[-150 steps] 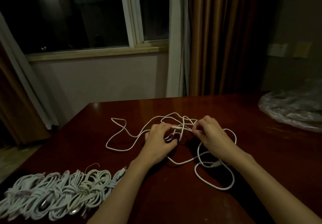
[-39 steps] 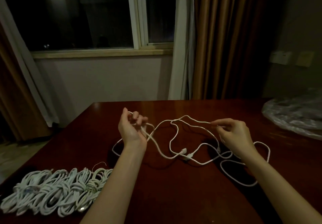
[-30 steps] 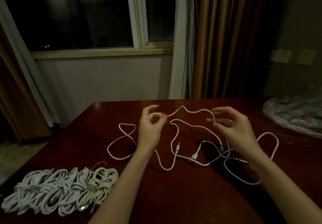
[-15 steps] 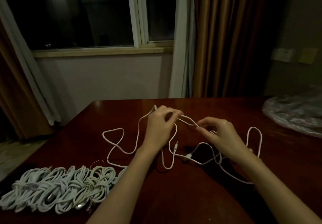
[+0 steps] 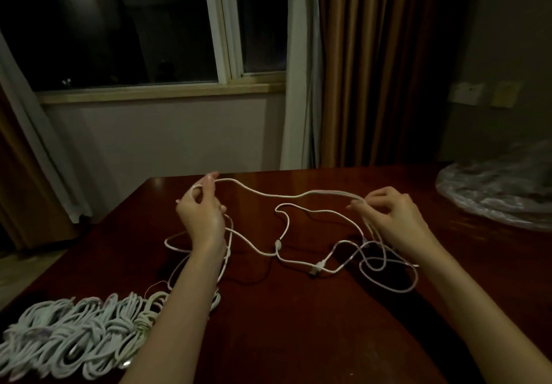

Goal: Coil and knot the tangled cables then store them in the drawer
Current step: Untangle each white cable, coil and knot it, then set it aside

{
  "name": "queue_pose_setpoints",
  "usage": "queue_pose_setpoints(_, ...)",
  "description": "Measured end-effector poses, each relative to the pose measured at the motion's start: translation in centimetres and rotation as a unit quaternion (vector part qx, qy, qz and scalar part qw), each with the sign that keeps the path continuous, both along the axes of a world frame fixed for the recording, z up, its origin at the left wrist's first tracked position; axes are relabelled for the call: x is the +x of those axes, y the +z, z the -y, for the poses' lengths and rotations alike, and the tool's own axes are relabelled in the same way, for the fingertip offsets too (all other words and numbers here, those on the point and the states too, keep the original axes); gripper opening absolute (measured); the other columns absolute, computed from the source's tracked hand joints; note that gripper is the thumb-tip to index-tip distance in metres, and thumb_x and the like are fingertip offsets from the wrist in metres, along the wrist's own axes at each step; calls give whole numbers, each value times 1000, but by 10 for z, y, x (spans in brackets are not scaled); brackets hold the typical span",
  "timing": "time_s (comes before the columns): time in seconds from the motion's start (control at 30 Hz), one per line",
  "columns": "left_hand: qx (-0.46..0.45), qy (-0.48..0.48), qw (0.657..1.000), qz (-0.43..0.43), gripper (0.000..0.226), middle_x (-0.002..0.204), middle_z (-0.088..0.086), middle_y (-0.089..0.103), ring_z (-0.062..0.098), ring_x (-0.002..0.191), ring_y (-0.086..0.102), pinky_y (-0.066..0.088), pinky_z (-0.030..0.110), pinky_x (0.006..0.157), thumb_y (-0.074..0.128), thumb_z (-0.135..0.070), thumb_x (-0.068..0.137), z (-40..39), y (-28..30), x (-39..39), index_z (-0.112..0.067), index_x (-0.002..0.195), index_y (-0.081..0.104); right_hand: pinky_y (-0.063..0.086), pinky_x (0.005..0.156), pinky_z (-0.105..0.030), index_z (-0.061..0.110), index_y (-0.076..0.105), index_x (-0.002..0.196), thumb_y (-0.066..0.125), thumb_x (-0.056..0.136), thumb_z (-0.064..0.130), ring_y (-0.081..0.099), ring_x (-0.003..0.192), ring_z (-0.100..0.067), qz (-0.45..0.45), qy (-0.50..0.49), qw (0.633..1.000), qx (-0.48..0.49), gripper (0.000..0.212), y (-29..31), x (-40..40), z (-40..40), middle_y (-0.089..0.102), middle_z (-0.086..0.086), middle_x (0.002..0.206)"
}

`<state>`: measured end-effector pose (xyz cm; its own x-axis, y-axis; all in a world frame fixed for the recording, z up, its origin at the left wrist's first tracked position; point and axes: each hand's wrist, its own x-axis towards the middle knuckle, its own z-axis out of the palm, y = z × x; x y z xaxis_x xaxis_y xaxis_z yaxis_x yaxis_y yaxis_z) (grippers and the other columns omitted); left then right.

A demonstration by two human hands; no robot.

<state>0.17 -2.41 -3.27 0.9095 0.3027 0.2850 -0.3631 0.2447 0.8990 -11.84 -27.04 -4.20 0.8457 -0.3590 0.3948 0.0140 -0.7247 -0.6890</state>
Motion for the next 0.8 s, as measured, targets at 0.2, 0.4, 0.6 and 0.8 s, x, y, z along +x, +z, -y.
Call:
queue_pose_setpoints(0.2,238,-200,948,67,17,89,-9,70,2,72,63,49,17,64,63,-19,93,37,-9,-26,-29,105,69,33,59,-20,27,78,78,55,95,32,43,55,-8,38,104,965,237,28,9,2,-15,54,-1,64)
queue_pose_setpoints(0.4,62,-245,967,18,20,83,2,61,1,42,37,36,17,45,48,-9,99,33,3,-27,-18,101,66,49,72,-27,11,60,122,69,87,19,62,81,-10,29,-38,989,142,37,1,7,-9,64,3,98)
queue_pose_setpoints(0.6,-125,-311,941,-45,25,71,-4,62,2,52,45,38,15,48,40,-17,103,25,13,-27,-10,101,64,39,95,-21,30,57,123,68,85,38,46,121,-6,4,84,996,-5,40,3,2,-45,49,11,129)
queue_pose_setpoints(0.8,-121,-250,959,-57,27,74,-3,62,2,56,53,45,16,50,37,-17,105,23,8,-21,-12,102,64,39,79,-10,25,70,105,60,92,36,53,94,5,-78,223,966,-102,20,-9,8,-72,64,17,101)
